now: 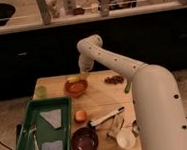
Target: Place banana in red bowl
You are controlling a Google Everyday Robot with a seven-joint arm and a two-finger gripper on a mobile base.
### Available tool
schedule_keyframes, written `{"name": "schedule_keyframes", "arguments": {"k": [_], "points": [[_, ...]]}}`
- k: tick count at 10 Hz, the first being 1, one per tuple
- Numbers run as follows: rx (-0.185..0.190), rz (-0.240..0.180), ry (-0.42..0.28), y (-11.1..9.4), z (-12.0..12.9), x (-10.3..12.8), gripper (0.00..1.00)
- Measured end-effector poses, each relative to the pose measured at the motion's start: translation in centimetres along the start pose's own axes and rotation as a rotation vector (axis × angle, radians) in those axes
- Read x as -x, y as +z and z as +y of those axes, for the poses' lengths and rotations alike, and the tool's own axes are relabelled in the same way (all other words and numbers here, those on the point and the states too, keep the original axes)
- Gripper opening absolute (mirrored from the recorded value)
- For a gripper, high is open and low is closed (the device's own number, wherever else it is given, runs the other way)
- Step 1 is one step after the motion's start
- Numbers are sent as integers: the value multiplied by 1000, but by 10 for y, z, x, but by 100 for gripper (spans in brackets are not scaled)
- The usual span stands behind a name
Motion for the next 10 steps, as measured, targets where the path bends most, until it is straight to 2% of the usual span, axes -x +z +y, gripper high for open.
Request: {"name": "schedule_keyframes", "arguments": {"k": [1,2,3,8,9,10], "points": [[-1,-1,-2,-1,0,1,3],[-1,-2,-2,-1,-1,1,11],[1,-3,-2,0,0,1,23],[5,-13,-7,4,0,3,72],[6,-16,-7,5,1,3,78],[6,-18,-8,6,1,3,80]]}}
